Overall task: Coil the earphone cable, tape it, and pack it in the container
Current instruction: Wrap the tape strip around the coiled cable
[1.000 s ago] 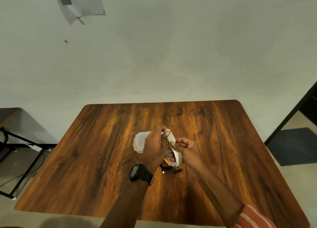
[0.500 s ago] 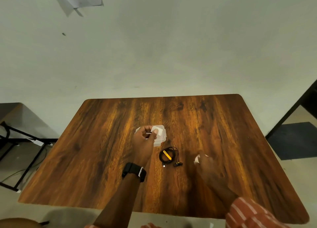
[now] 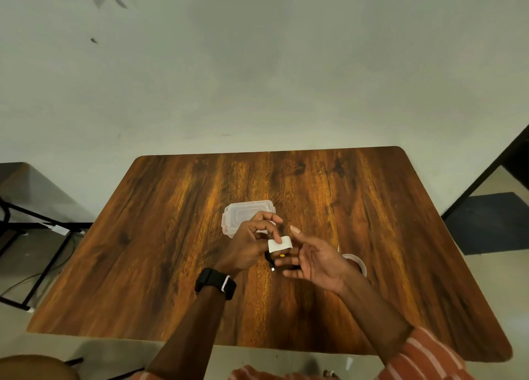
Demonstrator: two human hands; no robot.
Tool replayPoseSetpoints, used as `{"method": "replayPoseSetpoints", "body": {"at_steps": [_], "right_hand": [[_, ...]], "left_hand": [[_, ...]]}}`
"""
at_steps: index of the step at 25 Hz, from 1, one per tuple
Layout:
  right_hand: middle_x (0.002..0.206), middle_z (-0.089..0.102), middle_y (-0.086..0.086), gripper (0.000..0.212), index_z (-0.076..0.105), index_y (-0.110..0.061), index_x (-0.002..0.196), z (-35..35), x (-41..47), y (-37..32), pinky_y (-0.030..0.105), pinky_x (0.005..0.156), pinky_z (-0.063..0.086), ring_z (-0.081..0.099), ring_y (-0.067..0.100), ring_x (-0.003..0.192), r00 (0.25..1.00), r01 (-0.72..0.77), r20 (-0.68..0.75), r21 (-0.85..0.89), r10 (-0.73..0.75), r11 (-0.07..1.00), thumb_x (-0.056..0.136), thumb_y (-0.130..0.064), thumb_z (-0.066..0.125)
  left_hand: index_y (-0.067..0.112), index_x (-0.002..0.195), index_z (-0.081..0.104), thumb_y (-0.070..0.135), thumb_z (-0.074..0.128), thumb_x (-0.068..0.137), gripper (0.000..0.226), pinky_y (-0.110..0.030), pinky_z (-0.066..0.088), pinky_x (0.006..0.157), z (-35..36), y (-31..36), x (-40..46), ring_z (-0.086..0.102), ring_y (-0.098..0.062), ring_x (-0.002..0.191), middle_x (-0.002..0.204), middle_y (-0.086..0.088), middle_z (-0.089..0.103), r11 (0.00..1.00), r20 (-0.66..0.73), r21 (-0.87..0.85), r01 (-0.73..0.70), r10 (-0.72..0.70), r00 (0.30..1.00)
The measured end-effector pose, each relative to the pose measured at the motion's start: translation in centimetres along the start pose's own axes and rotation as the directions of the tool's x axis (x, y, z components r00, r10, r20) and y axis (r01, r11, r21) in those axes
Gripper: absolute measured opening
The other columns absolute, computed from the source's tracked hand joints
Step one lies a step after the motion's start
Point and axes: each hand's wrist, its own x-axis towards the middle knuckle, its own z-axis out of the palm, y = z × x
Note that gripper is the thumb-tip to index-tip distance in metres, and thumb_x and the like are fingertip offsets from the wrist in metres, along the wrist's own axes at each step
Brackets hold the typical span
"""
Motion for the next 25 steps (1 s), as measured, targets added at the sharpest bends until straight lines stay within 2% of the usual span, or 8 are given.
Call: {"method": "replayPoseSetpoints", "body": {"at_steps": [2,6,8,10,12,15,19,25], "right_hand": [[0.097,0.073,0.013,0.034,0.068,-0.005,0.113,0.2,-0.1,-0.6,0.029,0.063,0.056,0.070,0.019,0.079,1.000,0.005,0.022,-0.035,-0.004,0.999,0.086,-0.025,0.069],[0.078,0.074,0.008,0.025,0.072,-0.009,0.094,-0.6,0.6,-1.2,0.025,0.058,0.054,0.071,0.014,0.067,0.991,0.012,-0.136,-0.027,-0.016,1.000,0.070,-0.015,0.077],[0.075,0.074,0.006,0.021,0.069,-0.011,0.092,-1.3,1.0,-1.1,0.025,0.059,0.052,0.070,0.013,0.066,0.953,0.066,-0.297,0.006,-0.061,0.998,0.072,-0.013,0.077],[0.081,0.074,0.007,0.019,0.067,-0.010,0.098,-2.6,1.2,-0.6,0.025,0.059,0.050,0.069,0.014,0.069,0.859,0.143,-0.503,0.058,-0.095,0.988,0.080,-0.011,0.074],[0.092,0.074,0.011,0.021,0.068,-0.007,0.104,-4.3,0.8,0.5,0.025,0.059,0.050,0.068,0.015,0.071,0.775,0.198,-0.627,0.123,-0.078,0.973,0.083,-0.012,0.071],[0.090,0.075,0.010,0.020,0.069,-0.008,0.104,-5.8,-0.6,3.7,0.029,0.064,0.051,0.067,0.017,0.075,0.707,0.182,-0.705,0.124,-0.043,0.975,0.084,-0.012,0.070],[0.089,0.075,0.013,0.020,0.072,-0.008,0.103,-6.3,-2.1,7.3,0.032,0.065,0.049,0.065,0.022,0.077,0.666,0.113,-0.746,0.122,0.016,0.986,0.083,-0.010,0.072],[0.089,0.073,0.021,0.014,0.072,-0.003,0.097,-7.3,-3.4,7.2,0.035,0.065,0.047,0.061,0.028,0.078,0.576,0.158,-0.811,-0.015,-0.104,0.987,0.085,-0.009,0.070]], "left_hand": [[0.007,0.077,0.070,0.000,0.077,0.075,0.009,-0.028,0.051,0.090,-0.5,0.0,0.6,0.054,-0.019,0.117,0.120,-0.010,0.055,0.997,0.060,0.068,0.025,-0.029,0.998],[0.012,0.080,0.072,0.000,0.075,0.076,0.013,-0.026,0.050,0.088,-1.1,0.1,2.5,0.057,-0.017,0.113,0.117,-0.008,0.059,0.992,0.108,0.127,0.022,-0.036,0.993],[0.017,0.085,0.071,0.001,0.071,0.081,0.016,-0.028,0.052,0.086,-1.0,-1.1,3.3,0.064,-0.018,0.101,0.104,-0.002,0.066,0.995,-0.070,0.054,0.088,-0.084,0.994],[0.019,0.085,0.070,0.004,0.067,0.085,0.015,-0.031,0.052,0.082,-0.6,-3.8,3.6,0.067,-0.020,0.090,0.091,0.002,0.069,0.965,-0.353,0.104,0.242,-0.192,0.916],[0.016,0.078,0.068,0.008,0.066,0.085,0.011,-0.032,0.052,0.076,-0.1,-7.4,3.0,0.065,-0.019,0.082,0.082,0.002,0.068,0.858,-0.477,0.313,0.407,-0.228,0.849],[0.012,0.069,0.063,0.021,0.065,0.085,0.018,-0.039,0.053,0.070,1.3,-12.4,1.9,0.063,-0.024,0.074,0.074,-0.004,0.065,0.736,-0.402,0.422,0.529,-0.371,0.837],[0.020,0.089,0.066,0.051,0.057,0.083,0.032,-0.036,0.054,0.073,2.4,-16.6,3.1,0.061,-0.020,0.082,0.093,-0.002,0.065,0.563,-0.467,0.607,0.561,-0.319,0.825],[0.015,0.111,0.061,0.031,0.056,0.090,0.026,-0.042,0.053,0.086,2.7,-17.4,6.1,0.053,-0.027,0.109,0.118,-0.006,0.055,0.327,-0.421,0.781,0.532,-0.353,0.835]]}}
